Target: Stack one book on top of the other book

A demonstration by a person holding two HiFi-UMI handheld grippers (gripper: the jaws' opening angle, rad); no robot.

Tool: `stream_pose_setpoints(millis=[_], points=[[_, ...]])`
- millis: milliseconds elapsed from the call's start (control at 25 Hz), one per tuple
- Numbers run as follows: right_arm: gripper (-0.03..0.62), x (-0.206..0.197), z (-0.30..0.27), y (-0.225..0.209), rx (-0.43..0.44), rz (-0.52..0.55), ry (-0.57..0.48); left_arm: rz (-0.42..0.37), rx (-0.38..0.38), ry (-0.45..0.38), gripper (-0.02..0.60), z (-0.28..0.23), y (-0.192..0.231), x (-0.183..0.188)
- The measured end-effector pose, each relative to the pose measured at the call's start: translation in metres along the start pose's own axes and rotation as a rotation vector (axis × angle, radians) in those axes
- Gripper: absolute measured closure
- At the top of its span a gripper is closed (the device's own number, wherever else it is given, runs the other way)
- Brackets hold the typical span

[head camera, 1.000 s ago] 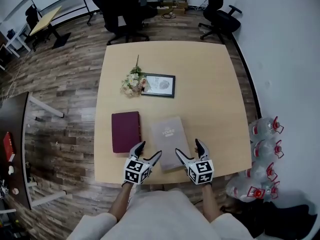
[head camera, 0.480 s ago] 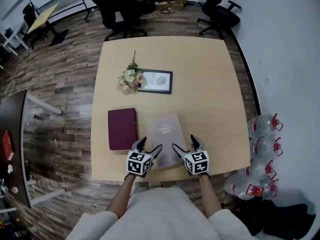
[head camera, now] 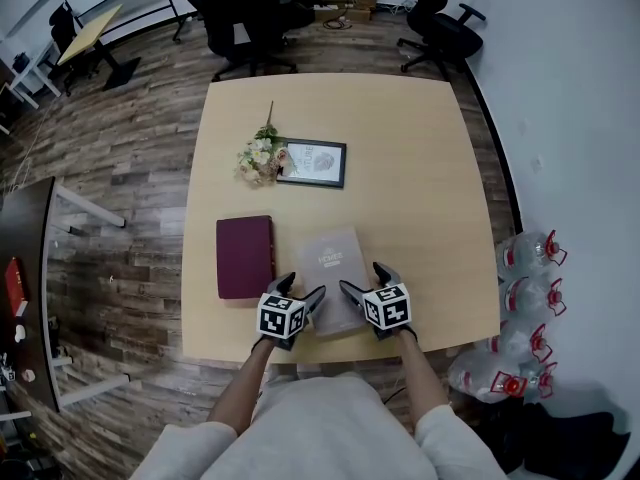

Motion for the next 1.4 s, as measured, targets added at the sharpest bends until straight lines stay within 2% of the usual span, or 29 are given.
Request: stream_pose_setpoints(millis=[520,720,1000,1400], points=[[0.162,-0.020,-0.024,-0.002,0.061,-0.015,0.148,0.032,-0.021,0.089,0.213,-0.021,0.002,-0.019],[0.166,-0.021,-0.026,-0.001,0.078,-0.038,0.150,0.034,-0.035,0.114,0.215,-0.029,-0.003,-0.022],[0.189,-0.022,-0.027,0.000,0.103,-0.021,0.144,0.047,-0.039,0.108,0.215,-0.032,-0.004,-0.023],[0.198,-0.023,-0.021,0.004,0.076,-0.025,0.113,0.030,-0.019,0.087,0.224,-0.028,-0.007,-0.023]])
Point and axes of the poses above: the fingertips, and each gripper's own axes: z backward along the fingers, y to its left, x out of its top, the point moved 4 cm from there along z, backward along the fingers, and after that the axes turned 4 degrees about -z, right-handed, at the moved point
